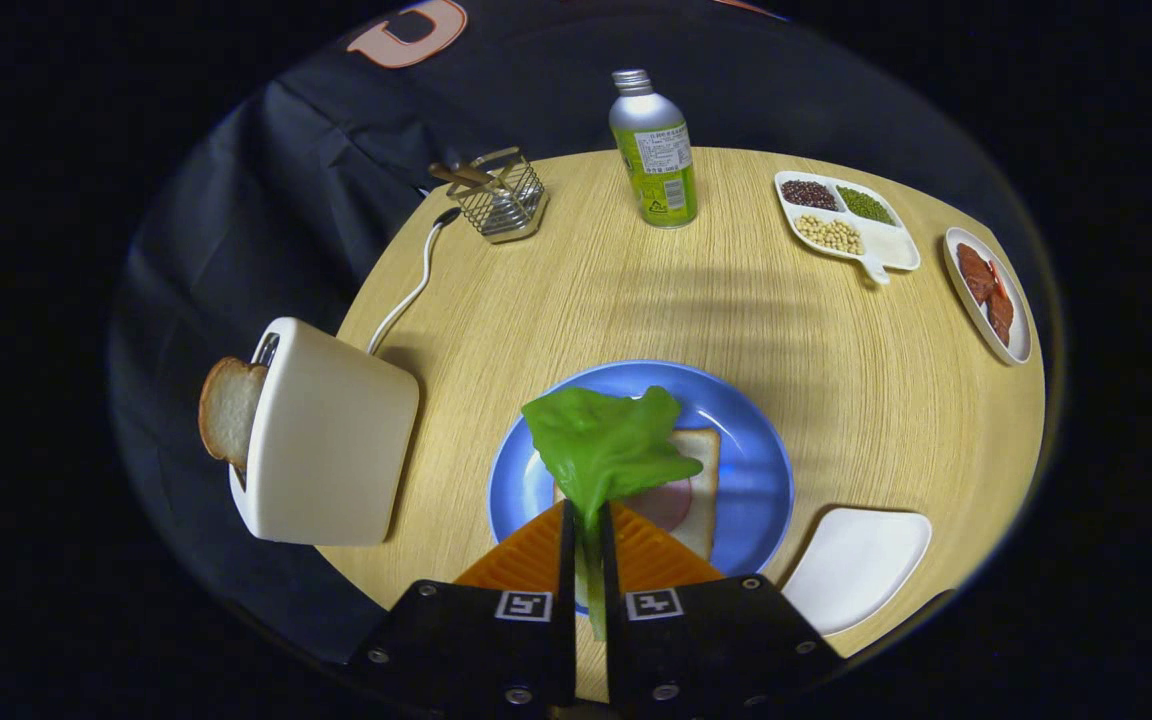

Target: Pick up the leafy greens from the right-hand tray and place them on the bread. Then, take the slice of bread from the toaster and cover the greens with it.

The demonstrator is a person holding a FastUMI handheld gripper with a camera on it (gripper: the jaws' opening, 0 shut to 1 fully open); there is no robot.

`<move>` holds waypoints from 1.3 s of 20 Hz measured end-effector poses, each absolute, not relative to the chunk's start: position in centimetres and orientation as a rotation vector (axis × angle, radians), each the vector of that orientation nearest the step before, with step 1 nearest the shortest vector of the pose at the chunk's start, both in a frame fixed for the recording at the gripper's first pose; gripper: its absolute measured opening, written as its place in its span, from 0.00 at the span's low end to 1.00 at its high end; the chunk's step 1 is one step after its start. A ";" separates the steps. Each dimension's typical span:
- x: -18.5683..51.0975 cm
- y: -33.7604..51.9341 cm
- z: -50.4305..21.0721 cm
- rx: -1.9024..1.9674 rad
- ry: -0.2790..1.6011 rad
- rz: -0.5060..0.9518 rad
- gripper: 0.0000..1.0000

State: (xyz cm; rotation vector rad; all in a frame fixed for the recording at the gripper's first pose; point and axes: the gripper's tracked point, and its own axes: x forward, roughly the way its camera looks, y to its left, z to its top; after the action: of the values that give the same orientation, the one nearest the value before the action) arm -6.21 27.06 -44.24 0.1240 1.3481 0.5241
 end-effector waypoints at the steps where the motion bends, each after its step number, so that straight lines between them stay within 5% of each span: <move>1: -6.0 26.7 -44.6 0.108 1.349 0.507 0.15; 12: -5.4 26.9 -39.8 0.024 1.280 0.466 0.81; 18: -5.7 31.2 -33.3 0.052 1.283 0.495 0.93; 26: -6.7 39.2 -27.9 0.127 1.320 0.591 0.96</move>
State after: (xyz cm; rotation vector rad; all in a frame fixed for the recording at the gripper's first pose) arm -6.72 39.20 -27.91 0.1266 1.3201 0.5907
